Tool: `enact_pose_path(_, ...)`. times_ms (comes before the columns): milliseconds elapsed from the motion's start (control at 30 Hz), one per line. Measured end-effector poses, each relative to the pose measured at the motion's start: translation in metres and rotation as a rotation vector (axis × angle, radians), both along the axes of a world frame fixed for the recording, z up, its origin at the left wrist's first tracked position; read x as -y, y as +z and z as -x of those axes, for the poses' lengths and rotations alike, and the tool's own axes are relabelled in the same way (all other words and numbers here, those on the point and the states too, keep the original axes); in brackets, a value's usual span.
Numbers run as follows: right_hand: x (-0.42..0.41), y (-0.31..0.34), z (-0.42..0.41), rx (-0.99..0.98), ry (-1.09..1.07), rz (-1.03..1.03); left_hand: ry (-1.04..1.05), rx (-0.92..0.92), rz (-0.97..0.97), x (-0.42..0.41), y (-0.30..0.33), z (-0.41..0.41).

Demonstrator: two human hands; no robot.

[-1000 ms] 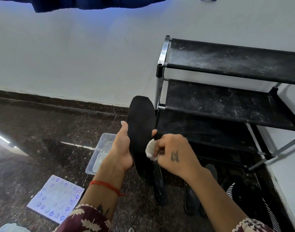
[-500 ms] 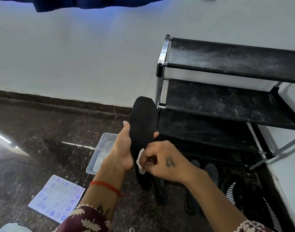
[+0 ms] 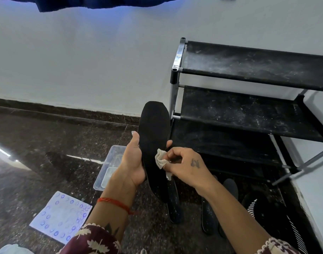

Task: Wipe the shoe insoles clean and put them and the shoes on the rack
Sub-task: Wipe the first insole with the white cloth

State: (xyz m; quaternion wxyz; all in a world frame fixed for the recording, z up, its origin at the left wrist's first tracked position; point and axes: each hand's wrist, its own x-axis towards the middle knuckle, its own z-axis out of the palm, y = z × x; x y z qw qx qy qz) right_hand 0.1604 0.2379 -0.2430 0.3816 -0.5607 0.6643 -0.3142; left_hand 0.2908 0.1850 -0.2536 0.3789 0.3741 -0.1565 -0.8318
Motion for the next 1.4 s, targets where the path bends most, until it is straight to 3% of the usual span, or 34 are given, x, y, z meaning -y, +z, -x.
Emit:
enact_pose_path(300, 0.002, 0.001, -0.003, 0.393, -0.078, -0.289, -0.007, -0.061, -0.019, 0.001, -0.002, 0.002)
enact_pose_path(600, 0.003, 0.005, 0.002, 0.541, -0.294, -0.116, -0.125, 0.014, 0.062, -0.007, 0.005, 0.007)
enact_pose_path(633, 0.003, 0.003, 0.001, 0.485, -0.303, -0.080, -0.135, 0.032, 0.081, -0.008, 0.005, 0.009)
enact_pose_path(733, 0.004, -0.005, -0.001, 0.041, -0.246, 0.158, -0.140, -0.025, 0.091, -0.012, 0.011, 0.012)
enact_pose_path(800, 0.004, -0.008, -0.004, -0.090, -0.186, 0.296, -0.132, -0.068, 0.079, -0.012, 0.014, 0.011)
enact_pose_path(1033, 0.001, 0.000, -0.008, -0.068, -0.019, 0.454, -0.069, -0.056, 0.078, -0.008, 0.010, 0.005)
enact_pose_path(1200, -0.001, -0.003, -0.016, -0.183, 0.088, 0.633, -0.037, -0.039, 0.064, -0.006, 0.010, 0.006)
enact_pose_path(1400, -0.002, 0.003, -0.009, -0.213, 0.304, 0.476, -0.001, -0.007, 0.010, -0.004, 0.006, 0.004)
